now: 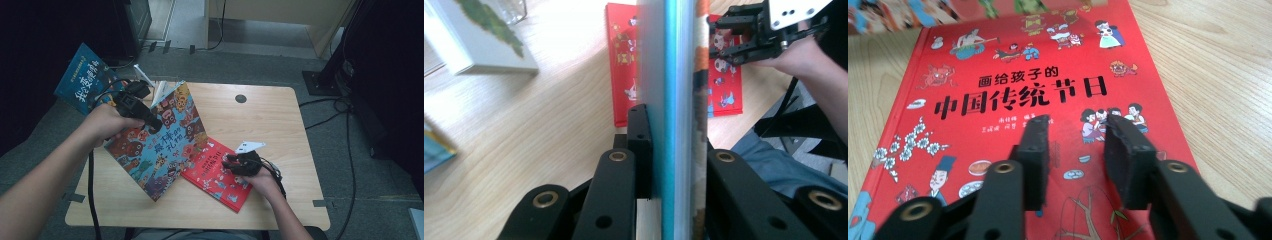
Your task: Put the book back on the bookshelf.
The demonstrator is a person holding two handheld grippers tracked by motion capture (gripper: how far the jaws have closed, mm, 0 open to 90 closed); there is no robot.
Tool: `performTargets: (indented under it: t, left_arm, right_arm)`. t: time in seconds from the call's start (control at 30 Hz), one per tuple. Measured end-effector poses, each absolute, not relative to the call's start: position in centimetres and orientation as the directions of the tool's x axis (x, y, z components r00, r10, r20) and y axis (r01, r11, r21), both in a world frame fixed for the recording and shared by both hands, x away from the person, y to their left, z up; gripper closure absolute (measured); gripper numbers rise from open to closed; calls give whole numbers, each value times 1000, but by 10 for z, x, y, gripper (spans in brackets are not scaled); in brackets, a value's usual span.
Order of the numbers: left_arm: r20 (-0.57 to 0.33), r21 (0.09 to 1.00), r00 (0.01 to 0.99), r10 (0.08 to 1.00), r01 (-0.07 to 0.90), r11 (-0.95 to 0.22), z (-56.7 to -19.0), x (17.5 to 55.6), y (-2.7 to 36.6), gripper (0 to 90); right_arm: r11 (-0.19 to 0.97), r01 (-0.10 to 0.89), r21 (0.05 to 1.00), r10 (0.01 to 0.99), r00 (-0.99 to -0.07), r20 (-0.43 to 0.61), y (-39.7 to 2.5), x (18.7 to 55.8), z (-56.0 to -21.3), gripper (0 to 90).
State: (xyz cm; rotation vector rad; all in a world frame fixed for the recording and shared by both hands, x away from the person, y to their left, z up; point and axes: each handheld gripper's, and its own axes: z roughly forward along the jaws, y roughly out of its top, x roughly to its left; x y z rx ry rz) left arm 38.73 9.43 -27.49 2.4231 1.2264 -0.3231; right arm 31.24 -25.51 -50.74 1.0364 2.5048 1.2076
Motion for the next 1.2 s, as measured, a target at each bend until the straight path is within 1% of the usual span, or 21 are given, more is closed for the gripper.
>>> performTargets:
  t: [0.13,0.33,0.5,0.73,0.87,1.03,1.2]
  left_arm:
    - [-368,240,574,732,818,-522,-268,383,103,822]
    - [-373,234,546,750,838,-493,-264,377,124,821]
    - [-387,227,500,774,866,-446,-265,371,147,822]
    - [-395,210,442,805,897,-389,-267,362,171,821]
    - [-410,223,419,810,907,-356,-265,355,189,818]
    - [-439,220,358,824,932,-288,-265,351,212,820]
    - [-424,212,319,848,945,-250,-266,350,226,819]
  right_arm:
    - [430,506,747,653,-746,130,-252,312,-508,536]
    - [444,487,752,647,-755,107,-249,313,-509,485]
    - [449,474,757,646,-758,92,-247,314,-510,476]
    - [442,473,762,643,-760,99,-246,317,-510,472]
    - [440,471,764,642,-760,99,-245,318,-511,472]
    - [438,465,770,637,-764,100,-242,319,-512,472]
    - [432,471,769,636,-764,110,-241,320,-511,476]
